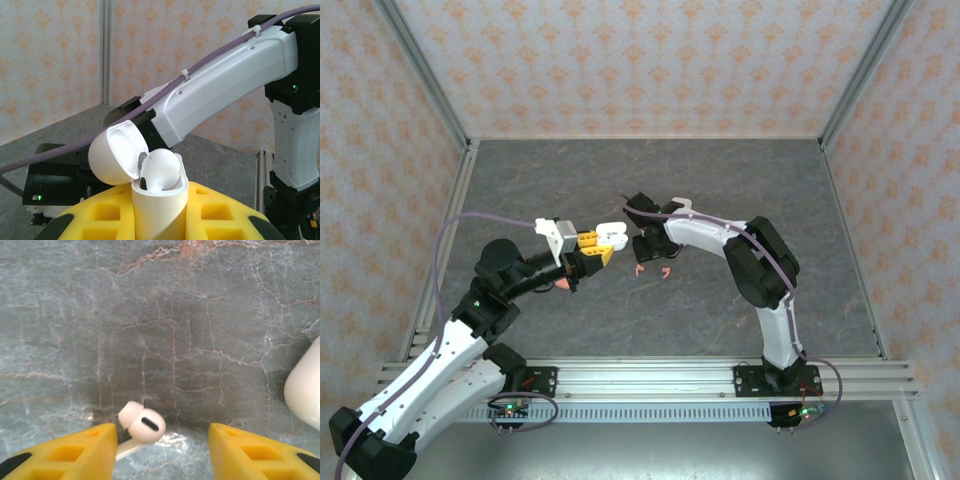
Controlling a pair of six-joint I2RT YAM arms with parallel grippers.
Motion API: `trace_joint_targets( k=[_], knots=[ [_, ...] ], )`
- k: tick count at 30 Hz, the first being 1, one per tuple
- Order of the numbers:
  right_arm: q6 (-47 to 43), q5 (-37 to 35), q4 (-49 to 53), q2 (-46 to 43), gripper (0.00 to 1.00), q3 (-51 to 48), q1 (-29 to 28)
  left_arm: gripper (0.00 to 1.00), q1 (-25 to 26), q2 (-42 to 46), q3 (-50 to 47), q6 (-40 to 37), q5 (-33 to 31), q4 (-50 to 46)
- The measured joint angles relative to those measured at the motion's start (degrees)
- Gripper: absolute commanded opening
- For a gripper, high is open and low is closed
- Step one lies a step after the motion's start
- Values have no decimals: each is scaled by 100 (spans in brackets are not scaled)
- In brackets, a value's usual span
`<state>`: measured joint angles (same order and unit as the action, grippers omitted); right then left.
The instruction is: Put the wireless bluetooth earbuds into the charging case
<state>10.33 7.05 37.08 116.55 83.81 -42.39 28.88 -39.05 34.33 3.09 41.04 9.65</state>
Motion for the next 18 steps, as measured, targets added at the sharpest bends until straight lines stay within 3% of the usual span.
trace_joint_targets(
  k=[18],
  knots=[
    [-9, 170, 13, 15, 53, 2, 0, 0, 0, 0, 0, 0, 0, 0]
  ],
)
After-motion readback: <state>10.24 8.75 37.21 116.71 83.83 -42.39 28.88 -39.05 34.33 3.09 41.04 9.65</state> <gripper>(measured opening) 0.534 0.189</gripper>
